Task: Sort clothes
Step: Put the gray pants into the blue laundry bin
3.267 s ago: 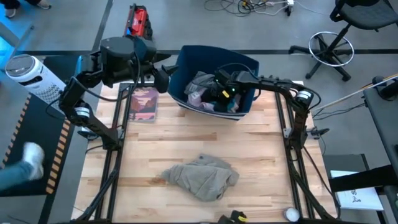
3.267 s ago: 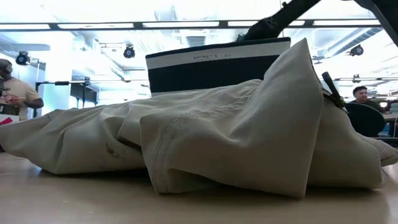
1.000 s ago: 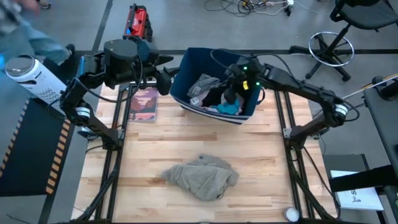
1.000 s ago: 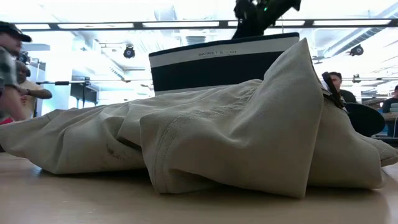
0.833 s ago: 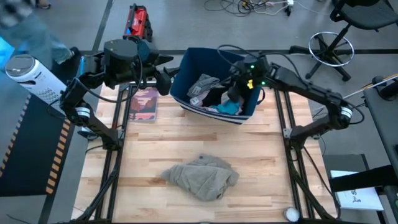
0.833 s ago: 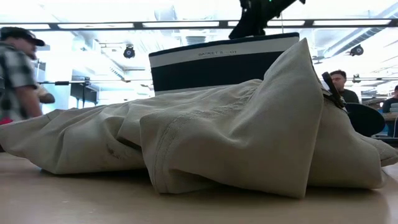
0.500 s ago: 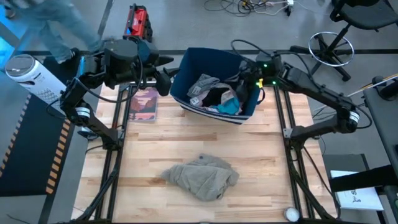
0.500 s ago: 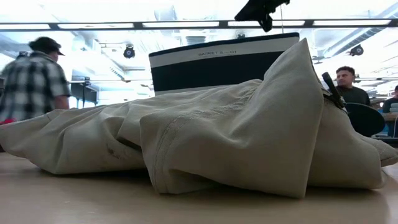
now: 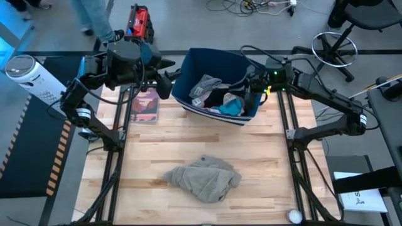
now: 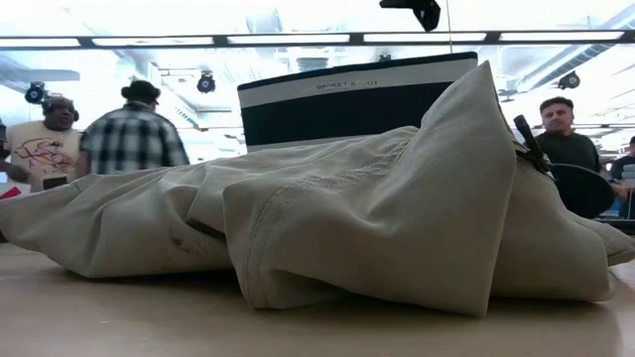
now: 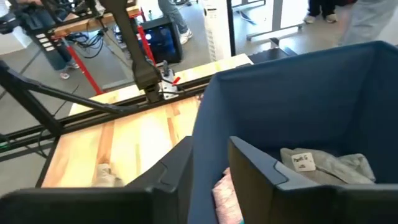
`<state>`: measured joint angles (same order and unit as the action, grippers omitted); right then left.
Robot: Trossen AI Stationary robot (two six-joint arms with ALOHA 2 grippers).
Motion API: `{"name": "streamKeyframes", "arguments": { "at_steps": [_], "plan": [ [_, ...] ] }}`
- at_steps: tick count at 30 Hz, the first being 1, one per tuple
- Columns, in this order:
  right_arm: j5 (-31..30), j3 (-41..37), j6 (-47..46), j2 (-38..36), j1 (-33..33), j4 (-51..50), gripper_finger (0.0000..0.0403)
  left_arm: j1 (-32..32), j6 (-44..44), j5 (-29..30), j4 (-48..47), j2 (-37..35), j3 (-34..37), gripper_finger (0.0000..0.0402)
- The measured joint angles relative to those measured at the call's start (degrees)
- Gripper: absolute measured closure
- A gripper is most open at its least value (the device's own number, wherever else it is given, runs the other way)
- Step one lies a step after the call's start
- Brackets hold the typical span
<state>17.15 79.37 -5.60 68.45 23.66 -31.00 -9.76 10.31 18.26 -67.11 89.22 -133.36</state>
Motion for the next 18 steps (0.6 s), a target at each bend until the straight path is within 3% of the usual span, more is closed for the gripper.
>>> {"name": "streamKeyframes", "arguments": {
  "at_steps": [18],
  "plan": [
    [-0.17, 0.0, -1.55, -0.21, -9.52, -0.02, 0.0256, 0.0, 0.64, -1.25, -1.52, -0.01, 0.0, 0.0191]
  ]
}}
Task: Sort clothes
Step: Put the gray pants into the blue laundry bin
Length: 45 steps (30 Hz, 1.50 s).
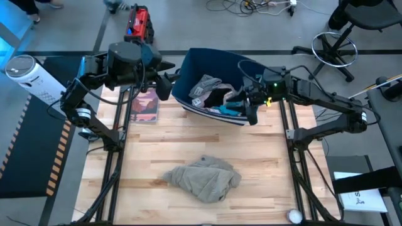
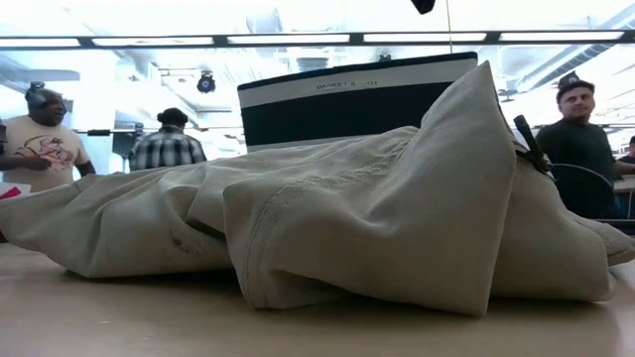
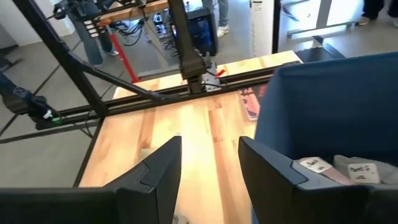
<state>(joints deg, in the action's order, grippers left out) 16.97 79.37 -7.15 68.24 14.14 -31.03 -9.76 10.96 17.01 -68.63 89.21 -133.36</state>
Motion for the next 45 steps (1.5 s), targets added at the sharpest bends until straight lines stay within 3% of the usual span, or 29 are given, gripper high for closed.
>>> {"name": "streamKeyframes", "arguments": {
  "at_steps": [16, 18, 23, 25, 31, 37, 45],
  "plan": [
    [-0.62, 0.04, -4.08, 0.01, -8.72, -0.71, 0.0237, -0.01, -0.59, -0.28, -1.71, 0.0, 0.0, 0.0156],
    [-0.81, 0.06, -4.33, 0.01, -9.88, -1.91, 0.0234, -0.02, -0.66, -3.28, -4.13, 0.0, 0.0, 0.0152],
    [-5.94, 0.07, -6.05, 0.07, -13.15, -6.19, 0.0224, 1.2, -0.84, -17.29, -11.58, 0.4, 0.69, 0.0153],
    [-7.24, 0.04, -7.14, 0.07, -14.33, -6.82, 0.022, 2.77, -1.71, -19.48, -14.67, 0.67, 1.94, 0.0159],
    [-9.6, 0.07, -9.99, 0.07, -17.04, -6.78, 0.0209, 8.63, -2.72, -21.2, -17.49, 0.17, 10.79, 0.0173],
    [-9.6, 0.07, -10.46, 0.06, -18.06, -6.69, 0.0199, 15.75, -0.95, -22.66, -14.45, -0.75, 22.79, 0.0174],
    [-7.6, 0.07, -10.5, -0.79, -18.04, -6.73, 0.0185, 21.59, 7.9, -23.62, 12.24, -4.59, 47.06, 0.0149]
  ]
}}
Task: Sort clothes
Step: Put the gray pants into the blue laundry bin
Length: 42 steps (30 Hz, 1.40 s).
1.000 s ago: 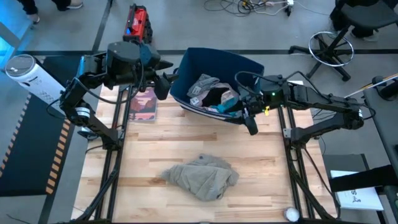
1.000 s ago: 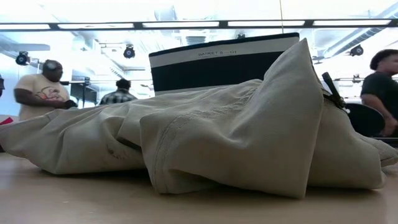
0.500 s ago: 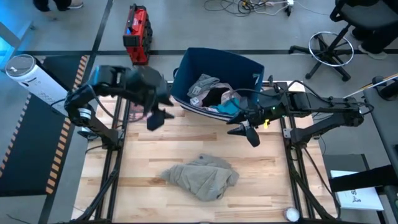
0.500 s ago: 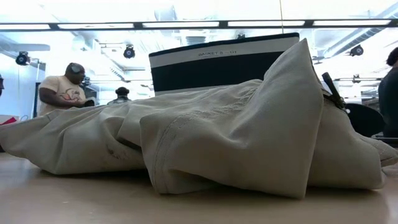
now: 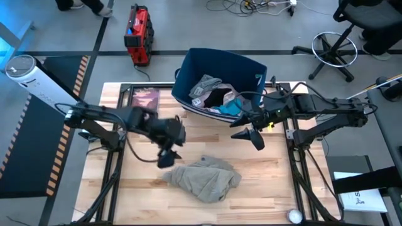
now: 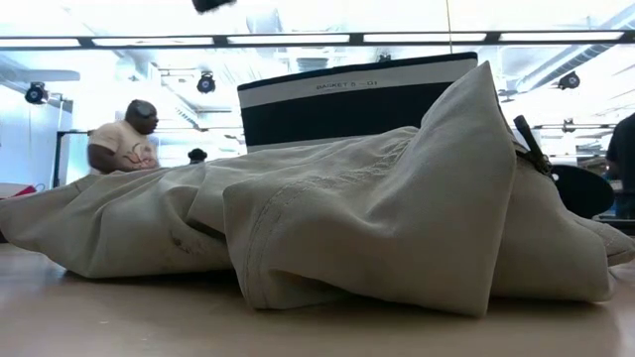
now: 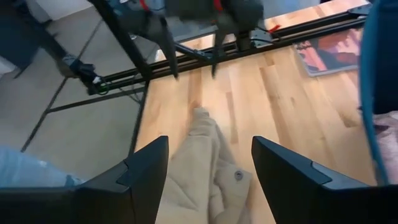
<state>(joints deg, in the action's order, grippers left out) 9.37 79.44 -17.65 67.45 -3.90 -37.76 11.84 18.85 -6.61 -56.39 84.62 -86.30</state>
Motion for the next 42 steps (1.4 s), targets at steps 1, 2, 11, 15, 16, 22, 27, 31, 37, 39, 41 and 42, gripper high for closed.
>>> {"name": "streamKeyframes", "arguments": {
  "at_steps": [1, 2, 11, 15, 16, 22, 27, 31, 37, 39, 41, 42],
  "plan": [
    [0.34, -0.01, -0.03, -0.23, 0.0, -0.12, 0.0183, 0.31, 1.96, -0.81, 4.01, -0.35, 3.05, 0.0145],
    [0.84, 0.0, 0.0, -0.45, 0.0, -0.34, 0.0181, 0.59, 3.96, -1.69, 7.6, -0.54, 5.91, 0.014],
    [2.73, -0.02, 2.52, -2.61, 0.02, -2.7, 0.0165, 3.15, 20.38, -3.83, 31.21, 1.68, 24.84, 0.0109],
    [2.6, 0.0, 2.63, -2.87, 0.02, -2.64, 0.0159, 3.99, 24.23, -2.6, 34.13, 4.28, 27.67, 0.0103],
    [2.58, 0.0, 2.66, -2.79, 0.02, -2.65, 0.0159, 4.38, 23.98, -1.95, 34.59, 4.97, 27.99, 0.0102],
    [-1.66, 0.0, 0.94, -1.65, 0.02, -2.67, 0.016, 4.59, 21.38, 0.07, 35.46, 11.36, 28.98, 0.0101],
    [-3.47, 0.0, 0.65, -0.48, 0.02, -1.68, 0.0167, 4.63, 25.01, 0.09, 38.84, 17.59, 28.96, 0.0108],
    [-3.46, -0.02, 1.06, 0.06, 0.02, -0.91, 0.0171, 4.68, 30.29, 0.05, 41.34, 21.2, 28.56, 0.0141],
    [-3.48, -0.02, 2.7, 0.06, 0.07, -0.55, 0.0178, 4.68, 36.78, 1.72, 41.85, 21.51, 27.51, 0.0268],
    [-3.46, -0.02, 3.39, -0.11, 0.14, -0.36, 0.0181, 4.74, 36.76, 2.82, 40.9, 20.85, 26.37, 0.0333],
    [-3.37, -0.02, 4.13, -0.46, 0.17, -0.24, 0.0185, 4.66, 36.9, 2.8, 40.59, 20.11, 24.92, 0.0382],
    [-3.37, 0.0, 4.46, -0.64, 0.18, -0.26, 0.0187, 4.62, 37.21, 2.77, 40.57, 19.39, 23.98, 0.0386]
  ]
}}
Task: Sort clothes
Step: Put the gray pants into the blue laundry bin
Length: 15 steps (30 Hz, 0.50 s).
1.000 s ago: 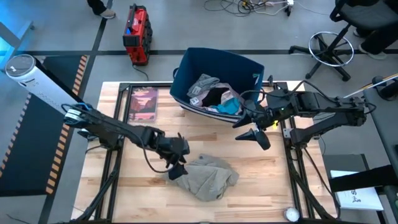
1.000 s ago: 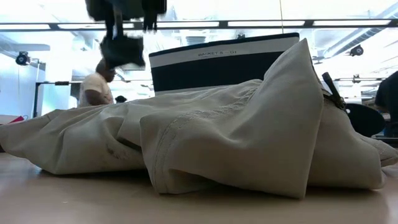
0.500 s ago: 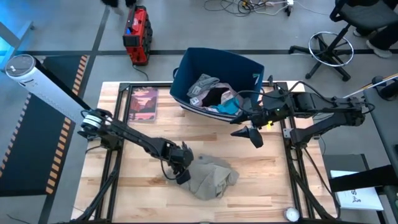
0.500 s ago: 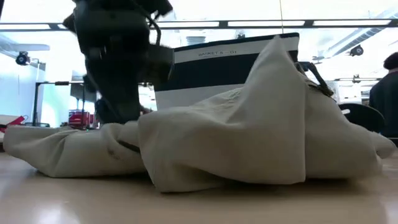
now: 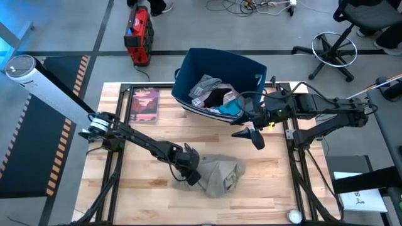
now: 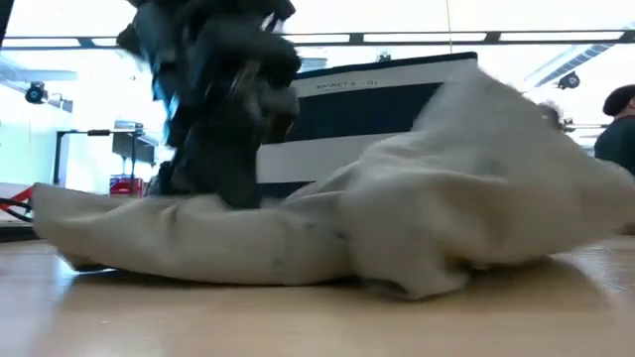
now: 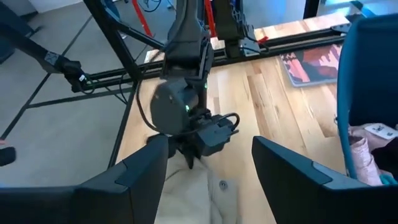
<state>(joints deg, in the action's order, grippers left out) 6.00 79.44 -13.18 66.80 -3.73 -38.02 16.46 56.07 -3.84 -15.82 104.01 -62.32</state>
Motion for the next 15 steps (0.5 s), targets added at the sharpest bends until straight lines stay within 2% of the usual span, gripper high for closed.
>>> {"name": "streamKeyframes", "arguments": {
  "at_steps": [3, 6, 15],
  "plan": [
    [-0.04, 1.21, 1.36, -0.04, 0.02, -0.48, 0.0192, 0.0, 0.01, 0.21, -1.63, -2.23, -4.15, 0.0392],
    [-0.06, 3.34, 2.42, -0.05, 0.02, -0.6, 0.0196, 0.03, -0.07, 2.02, -7.71, -4.16, -9.21, 0.0397],
    [-0.22, 9.34, 4.37, -0.06, 0.02, -0.8, 0.0195, -0.38, -9.17, 15.08, -25.97, -8.0, -32.8, 0.04]
  ]
}}
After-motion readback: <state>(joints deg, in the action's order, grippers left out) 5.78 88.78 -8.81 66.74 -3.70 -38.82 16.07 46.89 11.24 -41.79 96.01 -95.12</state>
